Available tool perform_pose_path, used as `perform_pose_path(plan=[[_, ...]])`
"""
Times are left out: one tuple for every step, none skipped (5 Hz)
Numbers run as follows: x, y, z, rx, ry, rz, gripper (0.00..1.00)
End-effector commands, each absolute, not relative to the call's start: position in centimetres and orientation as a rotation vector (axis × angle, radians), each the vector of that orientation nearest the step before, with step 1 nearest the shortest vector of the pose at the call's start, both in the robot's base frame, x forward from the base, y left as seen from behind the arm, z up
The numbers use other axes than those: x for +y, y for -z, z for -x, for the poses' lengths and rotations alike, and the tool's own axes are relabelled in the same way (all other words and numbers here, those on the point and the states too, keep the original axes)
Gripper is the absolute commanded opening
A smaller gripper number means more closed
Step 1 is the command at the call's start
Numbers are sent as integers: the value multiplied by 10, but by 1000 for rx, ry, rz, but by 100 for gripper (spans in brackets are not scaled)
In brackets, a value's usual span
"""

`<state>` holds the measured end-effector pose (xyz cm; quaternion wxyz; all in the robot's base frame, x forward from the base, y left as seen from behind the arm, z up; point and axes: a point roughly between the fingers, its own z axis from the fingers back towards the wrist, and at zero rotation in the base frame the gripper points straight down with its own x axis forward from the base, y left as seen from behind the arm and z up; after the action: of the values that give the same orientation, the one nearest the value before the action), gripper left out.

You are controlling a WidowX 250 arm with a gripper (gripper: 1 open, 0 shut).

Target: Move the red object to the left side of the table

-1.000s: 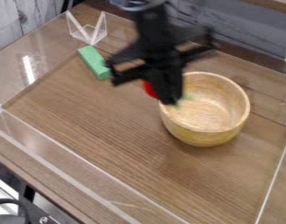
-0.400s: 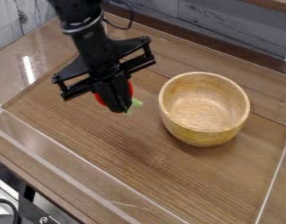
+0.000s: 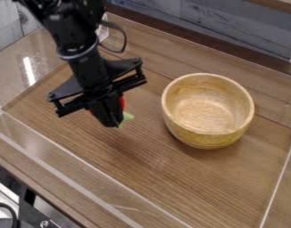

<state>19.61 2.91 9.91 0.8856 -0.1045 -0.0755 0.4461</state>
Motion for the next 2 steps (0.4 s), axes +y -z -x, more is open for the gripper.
perform_pose_path(plan=[[43, -94, -202, -201, -950, 181, 0], [58, -86, -209, -204, -929, 147, 100]])
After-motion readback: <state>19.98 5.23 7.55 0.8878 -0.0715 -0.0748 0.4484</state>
